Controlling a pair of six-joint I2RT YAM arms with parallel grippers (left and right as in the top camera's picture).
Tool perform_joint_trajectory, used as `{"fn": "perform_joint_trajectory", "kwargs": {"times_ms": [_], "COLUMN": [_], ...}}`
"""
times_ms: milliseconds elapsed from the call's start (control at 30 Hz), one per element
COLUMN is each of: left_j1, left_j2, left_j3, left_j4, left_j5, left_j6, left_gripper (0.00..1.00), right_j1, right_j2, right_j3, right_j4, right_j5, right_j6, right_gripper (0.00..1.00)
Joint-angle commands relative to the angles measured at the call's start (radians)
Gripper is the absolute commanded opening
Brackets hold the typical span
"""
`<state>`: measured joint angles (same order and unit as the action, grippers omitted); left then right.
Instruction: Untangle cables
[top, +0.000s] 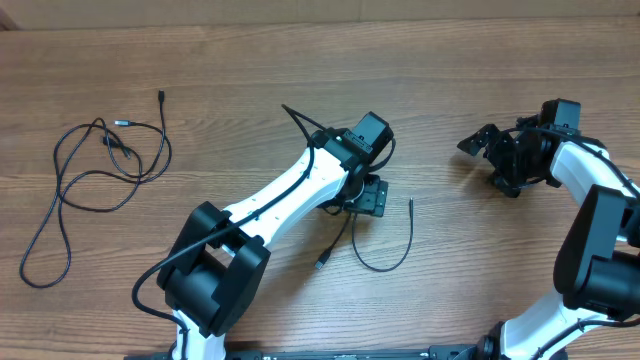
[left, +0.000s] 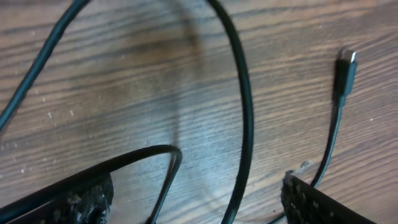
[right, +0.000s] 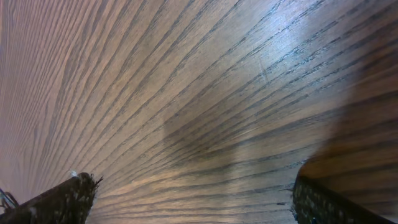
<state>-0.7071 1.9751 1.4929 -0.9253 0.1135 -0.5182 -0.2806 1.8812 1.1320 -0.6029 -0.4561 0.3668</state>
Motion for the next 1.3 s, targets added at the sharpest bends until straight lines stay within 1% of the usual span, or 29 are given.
{"fn": "perform_joint_trajectory", "kwargs": {"times_ms": [0,100,167,200,233,267,333,367,400,433,500,600,800,867,900,967,1033,1067,1167,1267], "left_j1": [-0.001,-0.001,-0.001,-0.001,-0.001,-0.001,-0.001,-0.001,-0.001,-0.001,-0.001,-0.001,0.000,0.000,0.000,0.000,0.000,0.000,0.000,0.007], "left_j2": [0.000,0.000,0.000,0.000,0.000,0.000,0.000,0.000,0.000,0.000,0.000,0.000,0.000,0.000,0.000,0.000,0.000,0.000,-0.001,-0.021], "left_j3": [-0.029,-0.071,-0.104,-0.118,-0.132,-0.145,-0.169,-0.179,-0.189,-0.198,-0.212,-0.215,-0.215,-0.215,-0.215,-0.215,-0.215,-0.215,-0.214,-0.192], "left_j4": [0.039,0.112,0.188,0.225,0.260,0.295,0.365,0.397,0.432,0.460,0.507,0.526,0.553,0.568,0.577,0.591,0.602,0.605,0.621,0.620], "left_j5": [-0.043,-0.051,-0.051,-0.054,-0.063,-0.081,-0.127,-0.137,-0.140,-0.140,-0.140,-0.148,-0.242,-0.252,-0.251,-0.252,-0.252,-0.251,-0.256,-0.254], "left_j6": [-0.026,-0.044,-0.043,-0.043,-0.043,-0.043,-0.043,-0.043,-0.043,-0.043,-0.043,-0.043,-0.043,-0.043,-0.044,-0.043,-0.044,-0.044,-0.037,0.019], "left_gripper": [0.86,0.86,0.86,0.84,0.80,0.73,0.49,0.39,0.31,0.27,0.25,0.33,0.33,0.27,0.21,0.17,0.07,0.04,0.04,0.04], "right_j1": [-0.003,-0.003,-0.003,-0.003,-0.003,-0.003,-0.003,-0.003,-0.003,-0.003,-0.003,-0.003,-0.003,-0.003,-0.003,-0.003,-0.003,-0.003,-0.003,-0.003], "right_j2": [0.011,0.011,0.011,0.011,0.011,0.011,0.011,0.011,0.011,0.011,0.011,0.011,0.011,0.011,0.011,0.011,0.011,0.011,0.011,0.011], "right_j3": [-0.011,-0.011,-0.011,-0.011,-0.011,-0.011,-0.011,-0.011,-0.011,-0.011,-0.011,-0.011,-0.011,-0.011,-0.011,-0.011,-0.011,-0.011,-0.011,-0.011], "right_j4": [0.000,0.000,0.000,0.000,0.000,0.000,0.000,0.000,0.000,0.000,0.000,0.000,0.000,0.000,0.000,0.000,0.000,0.000,0.000,0.000], "right_j5": [0.010,0.010,0.010,0.010,0.010,0.010,0.010,0.010,0.010,0.010,0.010,0.010,0.010,0.010,0.010,0.010,0.010,0.010,0.010,0.010], "right_j6": [0.003,0.003,0.003,0.003,0.003,0.003,0.003,0.003,0.003,0.003,0.003,0.003,0.003,0.003,0.003,0.003,0.003,0.003,0.003,0.003], "right_gripper": [1.00,1.00,1.00,1.00,1.00,1.00,1.00,1.00,1.00,1.00,1.00,1.00,1.00,1.00,1.00,1.00,1.00,1.00,1.00,1.00]}}
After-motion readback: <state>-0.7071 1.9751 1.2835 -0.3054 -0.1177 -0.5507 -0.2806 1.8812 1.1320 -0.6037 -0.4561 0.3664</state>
